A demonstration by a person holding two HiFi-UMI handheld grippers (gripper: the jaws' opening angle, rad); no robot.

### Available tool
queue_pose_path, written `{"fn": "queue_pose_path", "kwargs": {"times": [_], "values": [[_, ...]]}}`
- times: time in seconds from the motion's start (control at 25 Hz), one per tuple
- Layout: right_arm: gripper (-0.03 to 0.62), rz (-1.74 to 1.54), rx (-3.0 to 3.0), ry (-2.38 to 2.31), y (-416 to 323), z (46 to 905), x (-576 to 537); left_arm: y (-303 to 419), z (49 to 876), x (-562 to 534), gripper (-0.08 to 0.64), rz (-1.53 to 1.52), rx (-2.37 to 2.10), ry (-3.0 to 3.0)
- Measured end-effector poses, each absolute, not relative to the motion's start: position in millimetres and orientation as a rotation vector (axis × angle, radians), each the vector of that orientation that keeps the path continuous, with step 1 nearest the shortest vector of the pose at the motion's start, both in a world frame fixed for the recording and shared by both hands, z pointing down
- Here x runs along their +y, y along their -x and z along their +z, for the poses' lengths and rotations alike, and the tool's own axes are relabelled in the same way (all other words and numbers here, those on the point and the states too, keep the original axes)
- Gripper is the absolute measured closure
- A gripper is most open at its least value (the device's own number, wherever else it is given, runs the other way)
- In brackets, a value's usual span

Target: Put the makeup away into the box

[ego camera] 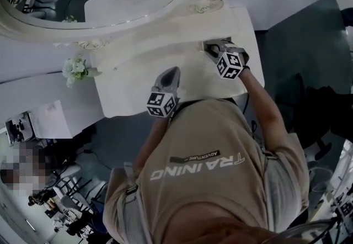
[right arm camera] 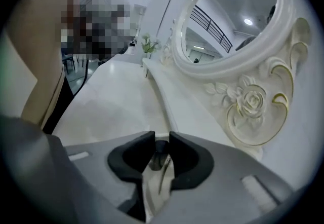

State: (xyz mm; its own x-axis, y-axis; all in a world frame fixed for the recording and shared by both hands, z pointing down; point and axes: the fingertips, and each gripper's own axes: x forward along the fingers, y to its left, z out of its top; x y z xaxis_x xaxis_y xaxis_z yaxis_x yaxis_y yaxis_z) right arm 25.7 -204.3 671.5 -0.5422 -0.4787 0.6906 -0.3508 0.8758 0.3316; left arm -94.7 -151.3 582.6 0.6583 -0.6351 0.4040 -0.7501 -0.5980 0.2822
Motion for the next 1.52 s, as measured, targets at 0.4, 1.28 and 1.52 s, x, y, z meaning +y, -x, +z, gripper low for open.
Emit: {"fn": "queue_pose_path", "kwargs": {"times": [0.4, 1.28, 1.52], "values": [[0.499, -0.244, -2.090, -0.534, -30.5, 674.3, -210.6, 96.9, 593.7, -149.2, 0.554, 0.351, -1.063, -2.433], [0.457, -0.114, -2.152, -0.639, -46.2, 665.6, -211.6, 108.0, 598.9, -153.1, 0.554, 0.349, -1.060, -2.427], [0.459, -0.063, -2.167, -0.761, -67.7, 651.7, -200.5, 97.1, 600.3, -152.8, 0.554, 0.383, -1.012, -2.458]]}}
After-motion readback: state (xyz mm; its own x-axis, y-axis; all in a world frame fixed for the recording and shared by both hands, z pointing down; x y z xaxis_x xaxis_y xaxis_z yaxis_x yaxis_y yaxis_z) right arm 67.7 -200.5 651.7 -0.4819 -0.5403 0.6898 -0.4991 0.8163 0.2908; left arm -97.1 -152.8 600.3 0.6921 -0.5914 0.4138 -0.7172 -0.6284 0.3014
